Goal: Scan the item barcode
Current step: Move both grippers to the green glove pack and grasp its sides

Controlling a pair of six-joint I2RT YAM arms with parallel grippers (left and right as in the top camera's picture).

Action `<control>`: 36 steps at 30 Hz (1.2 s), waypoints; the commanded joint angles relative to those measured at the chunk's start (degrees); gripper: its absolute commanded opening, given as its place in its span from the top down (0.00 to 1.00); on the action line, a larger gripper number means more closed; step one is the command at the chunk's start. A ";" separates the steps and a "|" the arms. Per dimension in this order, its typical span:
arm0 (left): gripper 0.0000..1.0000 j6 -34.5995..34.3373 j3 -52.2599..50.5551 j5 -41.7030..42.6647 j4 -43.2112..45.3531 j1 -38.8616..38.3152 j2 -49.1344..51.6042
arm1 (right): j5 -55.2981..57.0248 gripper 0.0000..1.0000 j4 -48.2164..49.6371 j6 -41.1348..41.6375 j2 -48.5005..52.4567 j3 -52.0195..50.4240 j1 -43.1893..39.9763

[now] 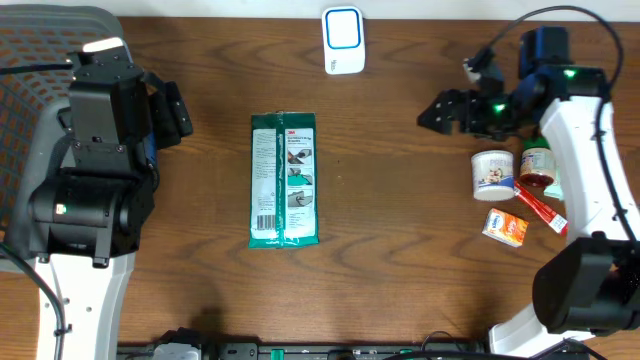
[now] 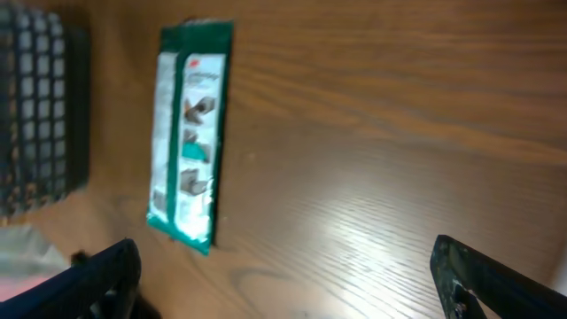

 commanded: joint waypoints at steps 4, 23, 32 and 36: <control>0.08 -2.27 0.42 8.22 0.31 0.09 0.00 | -2.89 0.01 6.03 1.55 -0.28 -6.86 6.21; 0.93 -3.61 -7.78 25.44 -5.97 -0.04 14.88 | 8.28 0.21 41.77 23.56 -0.28 -28.11 25.46; 0.93 -3.54 -9.42 27.12 -5.75 -0.02 29.11 | 10.73 0.25 45.24 30.45 3.13 -28.61 30.01; 0.93 -3.43 -9.42 27.12 -4.39 -0.02 34.40 | 8.79 0.28 47.84 32.41 5.33 -28.61 30.14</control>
